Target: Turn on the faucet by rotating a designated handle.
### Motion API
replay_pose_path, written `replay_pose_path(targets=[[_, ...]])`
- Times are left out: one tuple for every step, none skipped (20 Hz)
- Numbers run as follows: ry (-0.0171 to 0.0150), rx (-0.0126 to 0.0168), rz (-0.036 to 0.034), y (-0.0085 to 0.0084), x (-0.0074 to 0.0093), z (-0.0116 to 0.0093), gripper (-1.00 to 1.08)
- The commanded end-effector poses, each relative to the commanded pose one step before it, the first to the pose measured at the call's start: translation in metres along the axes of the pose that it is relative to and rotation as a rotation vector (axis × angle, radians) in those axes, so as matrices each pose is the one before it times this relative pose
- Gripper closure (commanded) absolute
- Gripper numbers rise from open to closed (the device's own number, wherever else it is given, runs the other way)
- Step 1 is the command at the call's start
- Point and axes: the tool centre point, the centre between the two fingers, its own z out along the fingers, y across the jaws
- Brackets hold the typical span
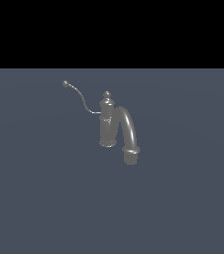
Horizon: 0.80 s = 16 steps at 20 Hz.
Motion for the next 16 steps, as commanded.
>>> replay_pose_path(targets=[[-0.00005, 0.00125, 0.02515, -0.00169, 0.00650, 0.00130, 1.08], [0.00008, 0.00060, 0.01212, -0.00091, 0.00311, 0.00063, 1.08], [0.00008, 0.00064, 0.01323, -0.00105, 0.00338, 0.00072, 1.08], [0.00007, 0.00068, 0.01437, -0.00121, 0.00365, 0.00082, 1.08], [0.00006, 0.00072, 0.01544, -0.00136, 0.00389, 0.00092, 1.08], [0.00005, 0.00076, 0.01647, -0.00154, 0.00412, 0.00104, 1.08], [0.00004, 0.00080, 0.01759, -0.00174, 0.00437, 0.00117, 1.08], [0.00002, 0.00083, 0.01872, -0.00196, 0.00460, 0.00131, 1.08], [0.00000, 0.00086, 0.01985, -0.00219, 0.00483, 0.00147, 1.08], [-0.00002, 0.00089, 0.02096, -0.00245, 0.00503, 0.00164, 1.08], [-0.00004, 0.00090, 0.02169, -0.00267, 0.00513, 0.00178, 1.08], [-0.00006, 0.00088, 0.02188, -0.00284, 0.00510, 0.00189, 1.08], [-0.00008, 0.00085, 0.02191, -0.00299, 0.00501, 0.00199, 1.08], [-0.00010, 0.00082, 0.02193, -0.00313, 0.00492, 0.00209, 1.08], [-0.00011, 0.00079, 0.02195, -0.00327, 0.00483, 0.00219, 1.08], [-0.00013, 0.00076, 0.02198, -0.00340, 0.00473, 0.00228, 1.08]])
